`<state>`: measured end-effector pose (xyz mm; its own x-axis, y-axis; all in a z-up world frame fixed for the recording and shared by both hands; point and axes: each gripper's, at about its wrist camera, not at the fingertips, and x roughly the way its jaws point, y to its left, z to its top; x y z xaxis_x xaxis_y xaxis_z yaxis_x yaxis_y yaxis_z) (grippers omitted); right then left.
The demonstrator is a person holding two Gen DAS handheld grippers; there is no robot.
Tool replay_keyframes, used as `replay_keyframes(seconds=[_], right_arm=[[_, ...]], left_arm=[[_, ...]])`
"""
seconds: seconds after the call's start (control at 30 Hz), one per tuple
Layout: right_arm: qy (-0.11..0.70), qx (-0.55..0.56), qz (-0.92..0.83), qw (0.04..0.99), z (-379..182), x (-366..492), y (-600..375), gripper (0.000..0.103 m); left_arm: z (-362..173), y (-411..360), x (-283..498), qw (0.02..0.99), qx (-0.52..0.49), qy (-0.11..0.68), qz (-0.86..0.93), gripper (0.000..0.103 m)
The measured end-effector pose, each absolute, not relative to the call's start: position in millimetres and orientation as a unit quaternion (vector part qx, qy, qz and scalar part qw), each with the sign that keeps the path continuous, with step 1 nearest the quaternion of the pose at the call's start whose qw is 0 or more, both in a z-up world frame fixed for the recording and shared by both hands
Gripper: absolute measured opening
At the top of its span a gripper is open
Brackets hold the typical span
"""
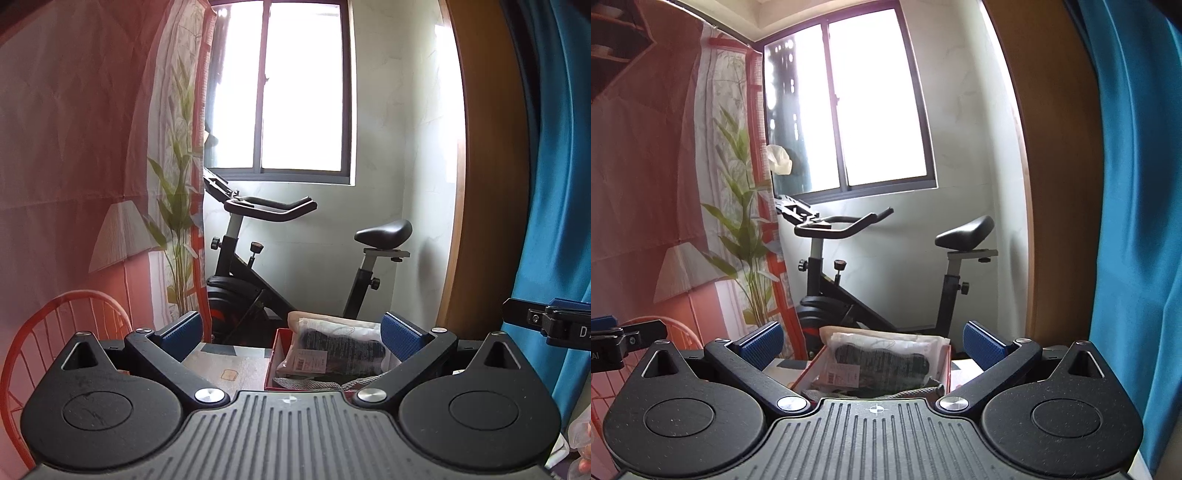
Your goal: Organize soft objects
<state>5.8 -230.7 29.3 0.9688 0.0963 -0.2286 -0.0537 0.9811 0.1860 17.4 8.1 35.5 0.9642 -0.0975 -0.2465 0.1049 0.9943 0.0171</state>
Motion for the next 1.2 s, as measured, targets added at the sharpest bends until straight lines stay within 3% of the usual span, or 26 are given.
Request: replay_keyframes(seconds=[1.2], right_arm=[[0.139,0.082,0.034,0.986,16.2,9.8,-224.4,0.103]], left_arm=[[33.4,14.8,13.2,0.991,0.020,0.133,-0.019,0.103]])
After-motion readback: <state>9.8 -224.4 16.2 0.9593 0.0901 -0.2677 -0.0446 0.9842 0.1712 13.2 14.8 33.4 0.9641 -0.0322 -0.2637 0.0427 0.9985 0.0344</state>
